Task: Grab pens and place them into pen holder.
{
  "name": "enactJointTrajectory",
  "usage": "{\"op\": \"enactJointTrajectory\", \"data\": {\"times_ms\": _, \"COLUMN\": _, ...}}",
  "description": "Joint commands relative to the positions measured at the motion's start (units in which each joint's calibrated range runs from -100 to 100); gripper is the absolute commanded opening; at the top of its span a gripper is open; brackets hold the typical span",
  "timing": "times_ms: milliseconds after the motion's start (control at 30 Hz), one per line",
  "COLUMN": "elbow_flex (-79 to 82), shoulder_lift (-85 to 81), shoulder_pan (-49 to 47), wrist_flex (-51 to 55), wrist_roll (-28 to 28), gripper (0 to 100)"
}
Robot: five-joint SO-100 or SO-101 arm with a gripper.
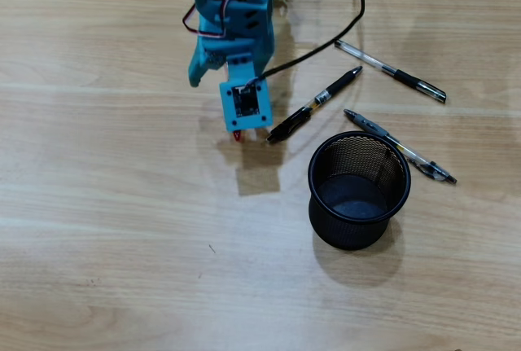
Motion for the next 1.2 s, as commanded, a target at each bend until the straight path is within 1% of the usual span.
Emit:
{"op": "enactJointTrajectory", "data": {"times_ms": 0, "elbow_flex": 8.75, "shoulder_lift": -1.32, "shoulder_pan": -0.25, "wrist_flex": -12.54, "wrist_roll": -0.16, "gripper": 34}}
{"op": "enactJointTrajectory", "data": {"times_ms": 100, "elbow_flex": 11.74, "shoulder_lift": -2.42, "shoulder_pan": 0.02, "wrist_flex": -15.00, "wrist_roll": -0.16, "gripper": 34}}
{"op": "enactJointTrajectory", "data": {"times_ms": 367, "elbow_flex": 13.82, "shoulder_lift": -2.17, "shoulder_pan": 0.84, "wrist_flex": -15.82, "wrist_roll": -0.16, "gripper": 34}}
{"op": "enactJointTrajectory", "data": {"times_ms": 533, "elbow_flex": 20.33, "shoulder_lift": -2.08, "shoulder_pan": 2.03, "wrist_flex": -23.93, "wrist_roll": -0.48, "gripper": 34}}
{"op": "enactJointTrajectory", "data": {"times_ms": 600, "elbow_flex": 22.69, "shoulder_lift": -2.08, "shoulder_pan": 2.49, "wrist_flex": -25.66, "wrist_roll": -1.10, "gripper": 34}}
{"op": "enactJointTrajectory", "data": {"times_ms": 833, "elbow_flex": 24.32, "shoulder_lift": -2.08, "shoulder_pan": 3.04, "wrist_flex": -25.93, "wrist_roll": -1.16, "gripper": 34}}
{"op": "enactJointTrajectory", "data": {"times_ms": 967, "elbow_flex": 24.32, "shoulder_lift": -2.08, "shoulder_pan": 3.13, "wrist_flex": -26.02, "wrist_roll": -1.16, "gripper": 26}}
{"op": "enactJointTrajectory", "data": {"times_ms": 1167, "elbow_flex": 24.23, "shoulder_lift": -2.25, "shoulder_pan": 3.40, "wrist_flex": -26.02, "wrist_roll": -0.89, "gripper": 9}}
